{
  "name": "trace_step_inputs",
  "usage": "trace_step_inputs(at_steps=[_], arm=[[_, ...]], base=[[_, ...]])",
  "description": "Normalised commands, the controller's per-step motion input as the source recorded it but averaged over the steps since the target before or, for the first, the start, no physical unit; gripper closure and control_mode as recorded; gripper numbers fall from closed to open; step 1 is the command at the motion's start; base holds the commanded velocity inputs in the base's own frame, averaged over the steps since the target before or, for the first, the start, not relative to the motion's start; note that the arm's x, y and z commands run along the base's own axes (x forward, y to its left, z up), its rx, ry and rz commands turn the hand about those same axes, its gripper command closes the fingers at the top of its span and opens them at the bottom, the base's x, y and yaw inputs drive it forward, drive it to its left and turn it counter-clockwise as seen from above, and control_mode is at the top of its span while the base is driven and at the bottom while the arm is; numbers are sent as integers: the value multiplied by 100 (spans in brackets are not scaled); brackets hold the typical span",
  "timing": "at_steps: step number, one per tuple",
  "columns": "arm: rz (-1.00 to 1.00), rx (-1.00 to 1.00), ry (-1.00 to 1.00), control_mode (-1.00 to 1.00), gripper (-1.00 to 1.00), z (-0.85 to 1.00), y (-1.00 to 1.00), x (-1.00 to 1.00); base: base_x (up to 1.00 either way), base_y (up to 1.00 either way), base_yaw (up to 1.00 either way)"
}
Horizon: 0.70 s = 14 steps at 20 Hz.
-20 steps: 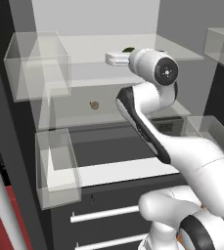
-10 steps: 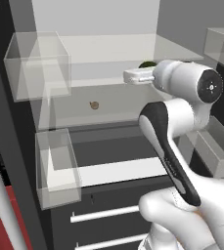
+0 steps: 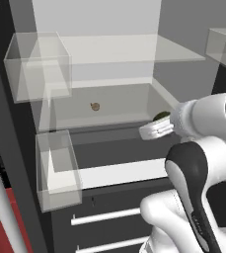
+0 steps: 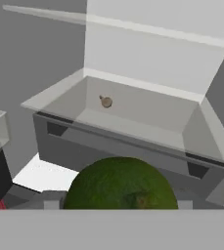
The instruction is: Grab the garlic and lime from the fridge, place them in the blender, close the lid, and turn on the blender to create a marinade.
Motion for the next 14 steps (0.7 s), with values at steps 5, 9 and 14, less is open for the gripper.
trace_step_inputs(at_steps=[5,9,14], arm=[[2,-1,-3,-100,100,-30,-5,-93],[1,0,-4,-100,100,0,0,-22],[0,0,0,-100,100,0,0,0]], base=[[0,0,0],[0,0,0],[0,0,0]])
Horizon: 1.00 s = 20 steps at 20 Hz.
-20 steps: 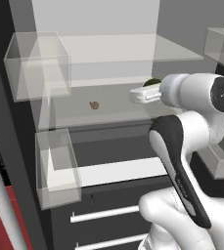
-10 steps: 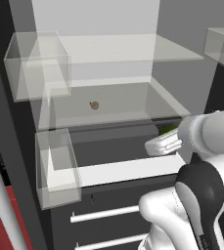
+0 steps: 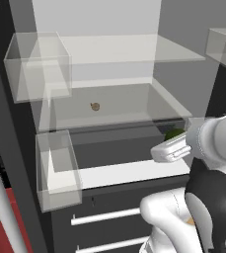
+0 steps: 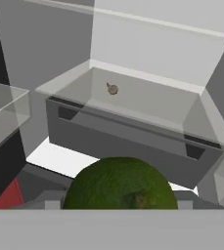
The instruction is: Grab the garlic and lime from the fridge, place them in the blender, close the lid, and turn on the blender to create a marinade.
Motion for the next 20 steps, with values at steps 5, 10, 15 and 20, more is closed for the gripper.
trace_step_inputs(at_steps=[5,10,15,20], arm=[[0,0,0,100,100,0,-1,-22],[0,0,0,100,100,0,0,0],[0,0,0,100,100,0,0,0],[0,0,0,100,100,0,0,0]], base=[[-11,-1,0],[-76,-19,2],[-74,-15,14],[-60,-1,36]])
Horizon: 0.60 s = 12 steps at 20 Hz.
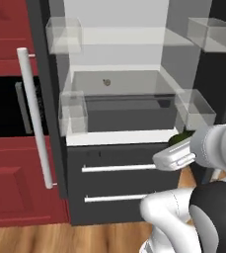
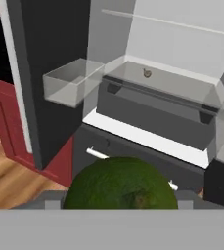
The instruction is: Grab the garlic and lime from the fridge, place them in the blender, close the lid, and turn on the blender to create a marinade.
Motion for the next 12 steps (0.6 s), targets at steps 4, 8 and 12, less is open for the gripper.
trace_step_inputs(at_steps=[4,8,12], arm=[[0,0,0,100,100,0,0,0],[0,0,0,100,100,0,0,0],[0,0,0,100,100,0,0,0]], base=[[-62,-1,54],[-54,0,70],[-31,0,75]])
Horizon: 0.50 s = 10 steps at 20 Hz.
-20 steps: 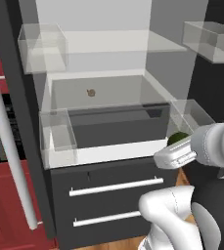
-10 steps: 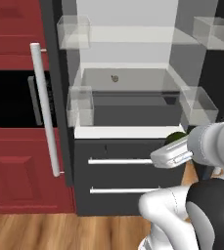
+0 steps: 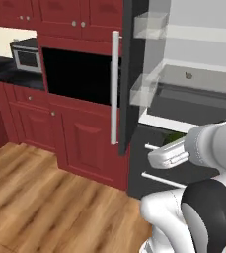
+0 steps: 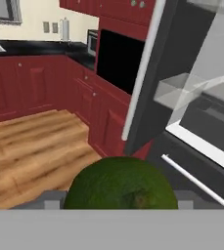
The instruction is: Grab the garlic and lime from the fridge, place them in the blender, close the lid, and turn on the blender to create a marinade.
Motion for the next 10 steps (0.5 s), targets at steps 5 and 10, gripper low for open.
trace_step_inputs(at_steps=[5,10], arm=[[0,0,0,100,100,0,0,0],[0,0,0,100,100,0,0,0]], base=[[-12,1,67],[0,3,55]])
